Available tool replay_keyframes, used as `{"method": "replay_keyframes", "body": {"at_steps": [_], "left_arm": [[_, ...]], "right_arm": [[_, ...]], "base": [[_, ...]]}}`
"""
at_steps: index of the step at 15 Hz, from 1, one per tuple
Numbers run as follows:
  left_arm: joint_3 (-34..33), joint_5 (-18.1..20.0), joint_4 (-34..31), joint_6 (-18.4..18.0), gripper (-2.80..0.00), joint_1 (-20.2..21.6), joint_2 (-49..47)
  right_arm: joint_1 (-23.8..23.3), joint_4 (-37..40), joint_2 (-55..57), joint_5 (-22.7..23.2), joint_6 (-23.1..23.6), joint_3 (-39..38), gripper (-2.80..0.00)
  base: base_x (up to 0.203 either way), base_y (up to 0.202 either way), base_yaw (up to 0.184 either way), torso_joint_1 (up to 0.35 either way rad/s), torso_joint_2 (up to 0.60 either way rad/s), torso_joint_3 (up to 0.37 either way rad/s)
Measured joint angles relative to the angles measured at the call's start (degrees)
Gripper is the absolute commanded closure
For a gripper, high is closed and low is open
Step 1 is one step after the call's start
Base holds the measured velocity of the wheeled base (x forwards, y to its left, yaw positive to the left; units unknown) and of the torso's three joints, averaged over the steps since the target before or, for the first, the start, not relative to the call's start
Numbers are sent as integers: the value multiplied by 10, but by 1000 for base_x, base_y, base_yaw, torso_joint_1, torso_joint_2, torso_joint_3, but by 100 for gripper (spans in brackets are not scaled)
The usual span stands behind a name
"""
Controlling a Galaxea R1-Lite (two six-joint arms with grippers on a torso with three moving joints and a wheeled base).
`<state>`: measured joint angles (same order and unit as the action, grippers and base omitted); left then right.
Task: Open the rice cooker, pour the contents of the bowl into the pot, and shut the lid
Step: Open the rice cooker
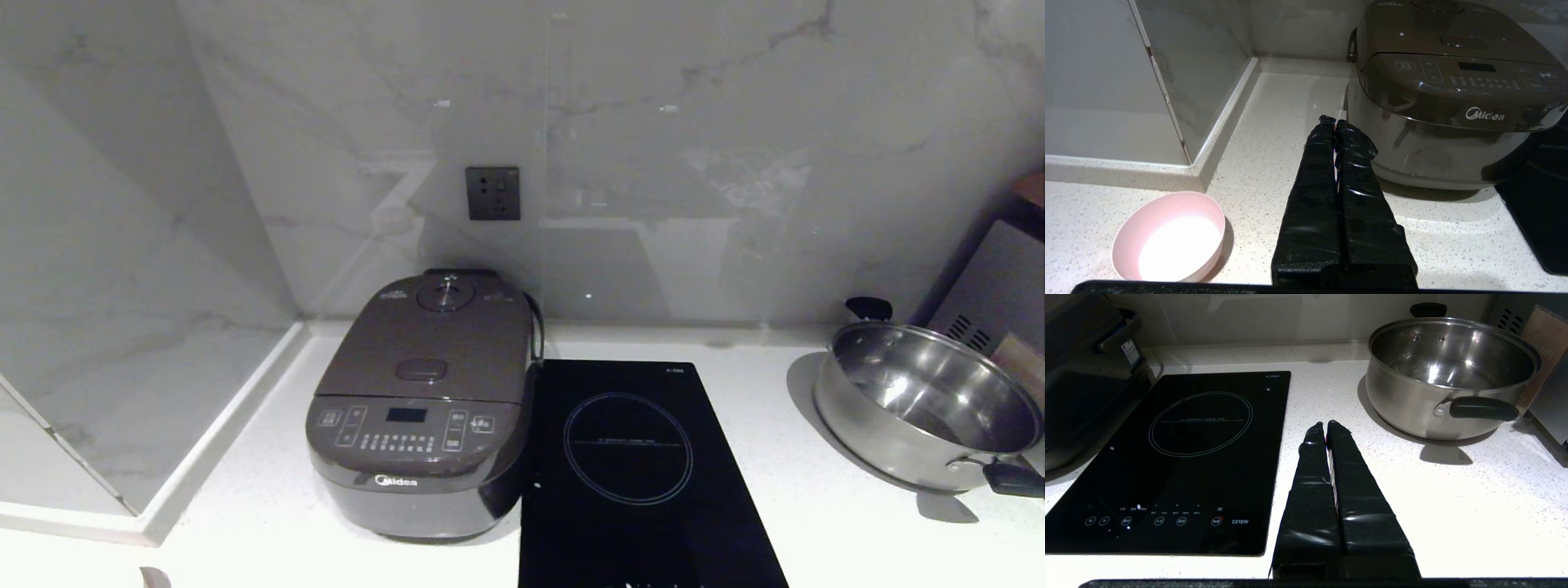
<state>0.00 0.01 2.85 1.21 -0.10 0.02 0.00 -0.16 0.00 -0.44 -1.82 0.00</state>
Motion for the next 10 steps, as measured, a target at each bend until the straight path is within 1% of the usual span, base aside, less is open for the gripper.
{"method": "replay_keyframes", "body": {"at_steps": [10], "left_arm": [[0, 0, 0, 0, 0, 1, 0]], "right_arm": [[0, 0, 0, 0, 0, 0, 0]], "base": [[0, 0, 0, 0, 0, 0]]}}
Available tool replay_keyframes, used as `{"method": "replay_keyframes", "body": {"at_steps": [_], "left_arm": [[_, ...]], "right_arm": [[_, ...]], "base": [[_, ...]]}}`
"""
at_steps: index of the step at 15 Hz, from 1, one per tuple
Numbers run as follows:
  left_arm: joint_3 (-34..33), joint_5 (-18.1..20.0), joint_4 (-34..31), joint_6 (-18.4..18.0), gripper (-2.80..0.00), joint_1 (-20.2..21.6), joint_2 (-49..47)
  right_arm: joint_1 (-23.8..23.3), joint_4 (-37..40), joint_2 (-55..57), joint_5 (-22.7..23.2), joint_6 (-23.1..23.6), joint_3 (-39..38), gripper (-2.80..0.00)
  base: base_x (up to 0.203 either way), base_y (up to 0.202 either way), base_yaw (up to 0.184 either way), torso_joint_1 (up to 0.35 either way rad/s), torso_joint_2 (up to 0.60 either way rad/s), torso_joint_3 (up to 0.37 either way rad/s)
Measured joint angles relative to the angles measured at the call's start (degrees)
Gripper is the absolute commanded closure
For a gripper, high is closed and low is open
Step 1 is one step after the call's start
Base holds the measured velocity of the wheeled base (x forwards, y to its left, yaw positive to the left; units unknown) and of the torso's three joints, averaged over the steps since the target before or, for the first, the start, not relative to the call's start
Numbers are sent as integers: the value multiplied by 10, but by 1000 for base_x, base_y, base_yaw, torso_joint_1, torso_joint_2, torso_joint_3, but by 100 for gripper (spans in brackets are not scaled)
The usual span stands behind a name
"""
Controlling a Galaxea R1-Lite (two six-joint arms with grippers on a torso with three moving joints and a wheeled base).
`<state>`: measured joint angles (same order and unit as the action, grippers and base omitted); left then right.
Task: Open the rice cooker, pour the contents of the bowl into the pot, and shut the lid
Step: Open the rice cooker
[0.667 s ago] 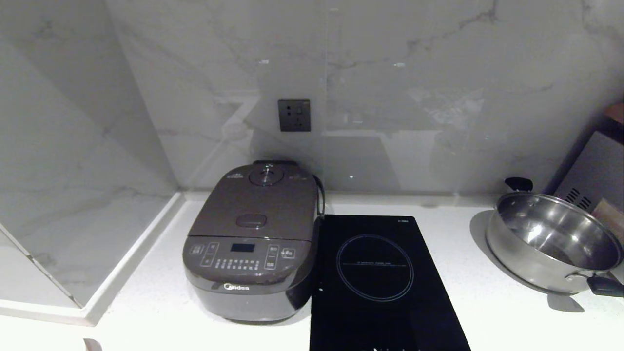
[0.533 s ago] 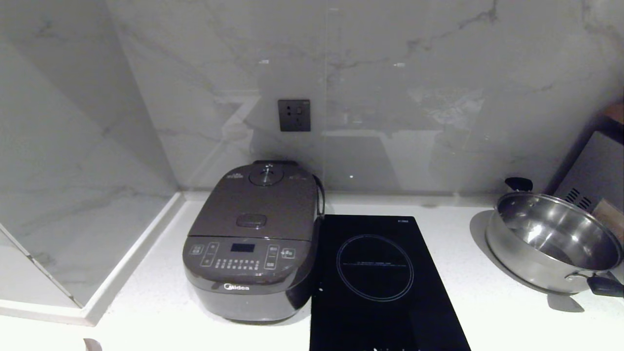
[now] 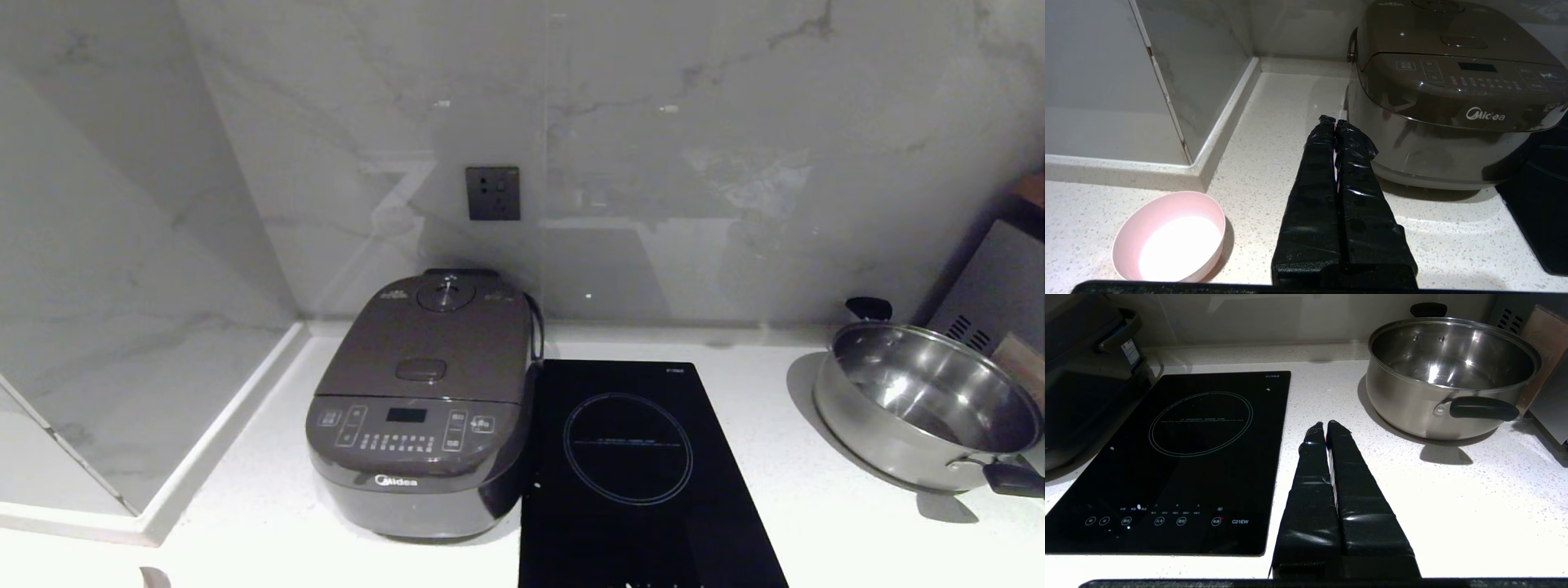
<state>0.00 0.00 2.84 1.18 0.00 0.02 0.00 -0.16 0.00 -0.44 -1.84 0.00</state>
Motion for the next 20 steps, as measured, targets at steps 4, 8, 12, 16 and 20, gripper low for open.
{"method": "replay_keyframes", "body": {"at_steps": [4, 8, 12, 16, 20], "left_arm": [[3, 2, -11, -20, 0, 1, -1], [78, 22, -47, -19, 0, 1, -65], [164, 69, -23, -19, 0, 1, -206], [258, 99, 56, -16, 0, -32, -374], [359, 106, 88, 6, 0, -121, -528]], "right_arm": [[0, 0, 0, 0, 0, 0, 0], [0, 0, 0, 0, 0, 0, 0], [0, 0, 0, 0, 0, 0, 0], [0, 0, 0, 0, 0, 0, 0], [0, 0, 0, 0, 0, 0, 0]], "base": [[0, 0, 0, 0, 0, 0], [0, 0, 0, 0, 0, 0], [0, 0, 0, 0, 0, 0], [0, 0, 0, 0, 0, 0], [0, 0, 0, 0, 0, 0]]}}
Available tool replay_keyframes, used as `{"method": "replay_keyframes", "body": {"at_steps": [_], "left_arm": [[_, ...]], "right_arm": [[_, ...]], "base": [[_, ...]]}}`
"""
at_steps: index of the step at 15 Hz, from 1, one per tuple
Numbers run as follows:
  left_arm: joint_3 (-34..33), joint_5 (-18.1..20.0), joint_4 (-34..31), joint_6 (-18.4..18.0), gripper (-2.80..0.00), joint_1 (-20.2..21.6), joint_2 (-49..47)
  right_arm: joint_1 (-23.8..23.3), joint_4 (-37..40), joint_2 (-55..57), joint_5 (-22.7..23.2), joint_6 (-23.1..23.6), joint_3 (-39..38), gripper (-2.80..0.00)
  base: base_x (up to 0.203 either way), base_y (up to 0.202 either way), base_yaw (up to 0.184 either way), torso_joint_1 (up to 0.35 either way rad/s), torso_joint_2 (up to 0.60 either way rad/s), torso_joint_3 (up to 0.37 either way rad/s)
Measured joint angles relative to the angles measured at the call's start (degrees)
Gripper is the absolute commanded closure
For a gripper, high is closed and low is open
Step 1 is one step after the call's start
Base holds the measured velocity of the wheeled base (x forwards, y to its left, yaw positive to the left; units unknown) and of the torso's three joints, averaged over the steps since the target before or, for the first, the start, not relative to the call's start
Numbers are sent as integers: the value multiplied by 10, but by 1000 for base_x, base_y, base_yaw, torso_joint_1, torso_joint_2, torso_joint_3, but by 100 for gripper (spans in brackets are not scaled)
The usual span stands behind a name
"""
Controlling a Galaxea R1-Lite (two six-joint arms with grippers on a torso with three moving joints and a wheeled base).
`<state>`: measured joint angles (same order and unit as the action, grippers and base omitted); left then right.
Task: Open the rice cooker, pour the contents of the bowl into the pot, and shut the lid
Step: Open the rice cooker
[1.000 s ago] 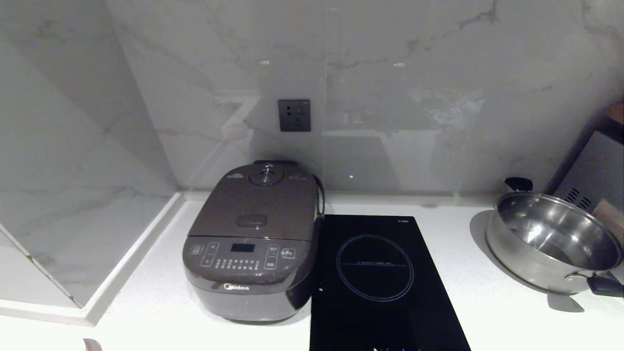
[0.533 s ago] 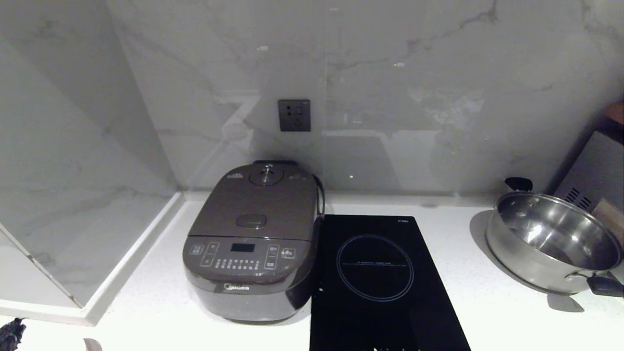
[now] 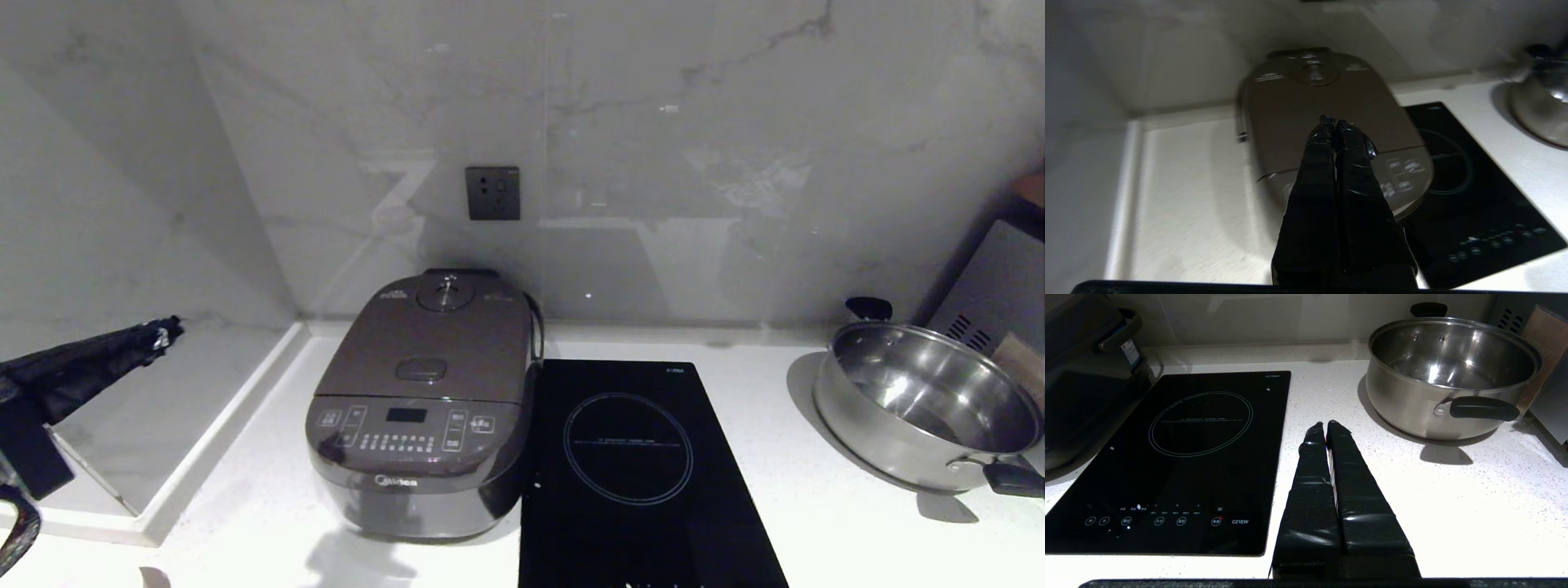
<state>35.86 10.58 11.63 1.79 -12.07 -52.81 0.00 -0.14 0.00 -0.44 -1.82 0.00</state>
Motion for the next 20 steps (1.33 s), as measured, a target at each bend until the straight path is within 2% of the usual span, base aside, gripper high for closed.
{"method": "replay_keyframes", "body": {"at_steps": [3, 6, 10, 14, 18, 20], "left_arm": [[62, 0, 32, 24, 0, -42, -111], [127, -1, 64, 32, 0, -60, -228], [204, 3, 74, 35, 0, -86, -353], [208, 5, 61, 32, 0, -92, -388], [202, 8, -15, 5, 0, -91, -386], [196, 19, -29, 1, 0, -91, -384]], "right_arm": [[0, 0, 0, 0, 0, 0, 0], [0, 0, 0, 0, 0, 0, 0], [0, -1, 0, 1, 4, 0, 0], [0, -1, 0, 1, 4, 0, 0], [0, -1, 0, 1, 4, 0, 0], [0, -1, 0, 1, 4, 0, 0]], "base": [[0, 0, 0, 0, 0, 0], [0, 0, 0, 0, 0, 0], [0, 0, 0, 0, 0, 0], [0, 0, 0, 0, 0, 0], [0, 0, 0, 0, 0, 0], [0, 0, 0, 0, 0, 0]]}}
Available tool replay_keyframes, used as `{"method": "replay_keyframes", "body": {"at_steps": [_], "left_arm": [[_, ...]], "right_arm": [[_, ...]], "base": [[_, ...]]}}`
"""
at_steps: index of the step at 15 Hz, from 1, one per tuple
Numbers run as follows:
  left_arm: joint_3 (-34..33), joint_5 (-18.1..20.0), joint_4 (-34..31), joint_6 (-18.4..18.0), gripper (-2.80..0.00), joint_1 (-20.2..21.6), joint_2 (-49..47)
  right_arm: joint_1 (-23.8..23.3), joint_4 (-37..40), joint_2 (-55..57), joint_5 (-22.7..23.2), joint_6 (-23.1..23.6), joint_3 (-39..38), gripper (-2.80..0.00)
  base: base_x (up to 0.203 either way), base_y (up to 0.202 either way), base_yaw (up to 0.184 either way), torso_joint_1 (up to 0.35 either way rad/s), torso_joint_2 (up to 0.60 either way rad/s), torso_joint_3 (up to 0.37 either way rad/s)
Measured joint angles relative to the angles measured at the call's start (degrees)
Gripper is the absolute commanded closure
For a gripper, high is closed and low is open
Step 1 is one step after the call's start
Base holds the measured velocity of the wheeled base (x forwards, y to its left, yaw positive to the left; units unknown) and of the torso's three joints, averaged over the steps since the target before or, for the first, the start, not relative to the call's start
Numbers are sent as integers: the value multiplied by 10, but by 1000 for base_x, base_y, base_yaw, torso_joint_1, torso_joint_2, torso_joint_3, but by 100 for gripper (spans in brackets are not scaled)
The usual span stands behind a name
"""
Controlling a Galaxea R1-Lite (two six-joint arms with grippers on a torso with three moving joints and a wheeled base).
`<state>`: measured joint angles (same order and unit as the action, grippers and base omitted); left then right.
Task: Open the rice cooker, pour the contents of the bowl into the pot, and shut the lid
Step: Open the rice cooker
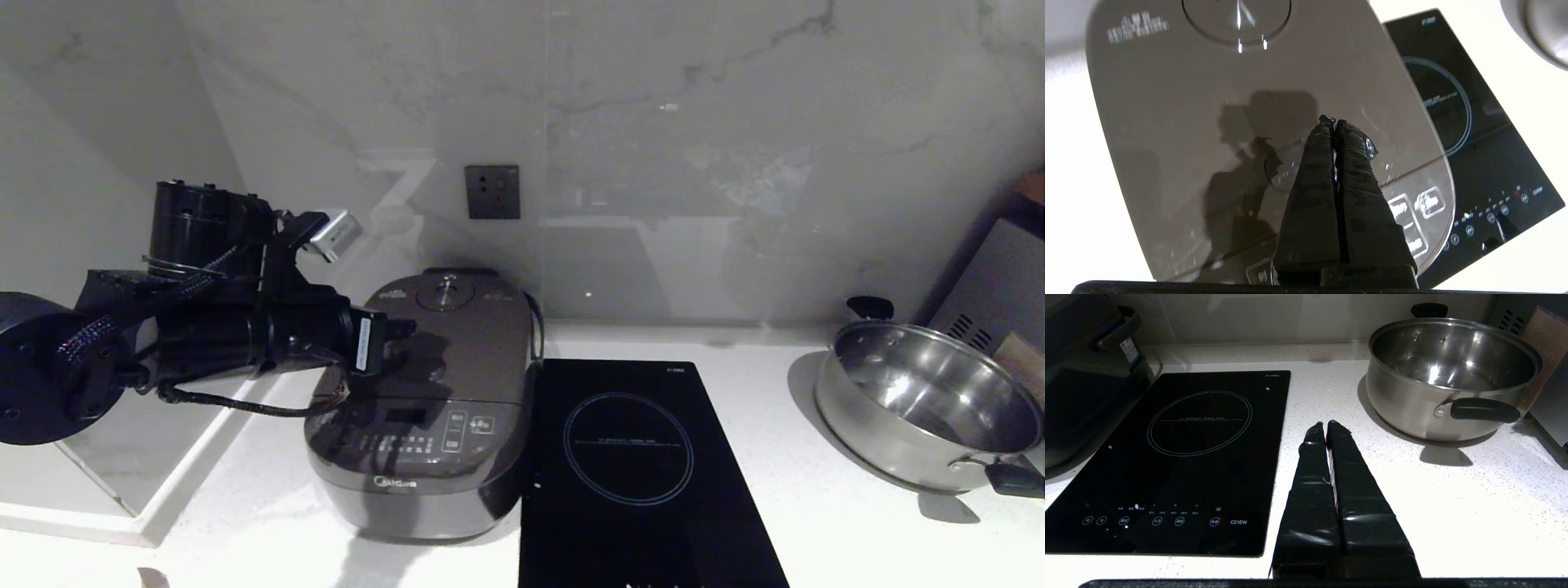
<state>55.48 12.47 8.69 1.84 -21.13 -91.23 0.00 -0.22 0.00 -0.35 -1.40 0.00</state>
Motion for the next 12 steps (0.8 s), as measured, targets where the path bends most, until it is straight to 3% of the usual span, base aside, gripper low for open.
{"method": "replay_keyframes", "body": {"at_steps": [4, 12], "left_arm": [[-9, 22, -2, 2, 0, 0, -4], [-5, 24, 0, 2, 0, -8, -29]], "right_arm": [[0, 0, 0, 0, 0, 0, 0], [0, 0, 0, 0, 0, 0, 0]], "base": [[0, 0, 0, 0, 0, 0], [0, 0, 0, 0, 0, 0]]}}
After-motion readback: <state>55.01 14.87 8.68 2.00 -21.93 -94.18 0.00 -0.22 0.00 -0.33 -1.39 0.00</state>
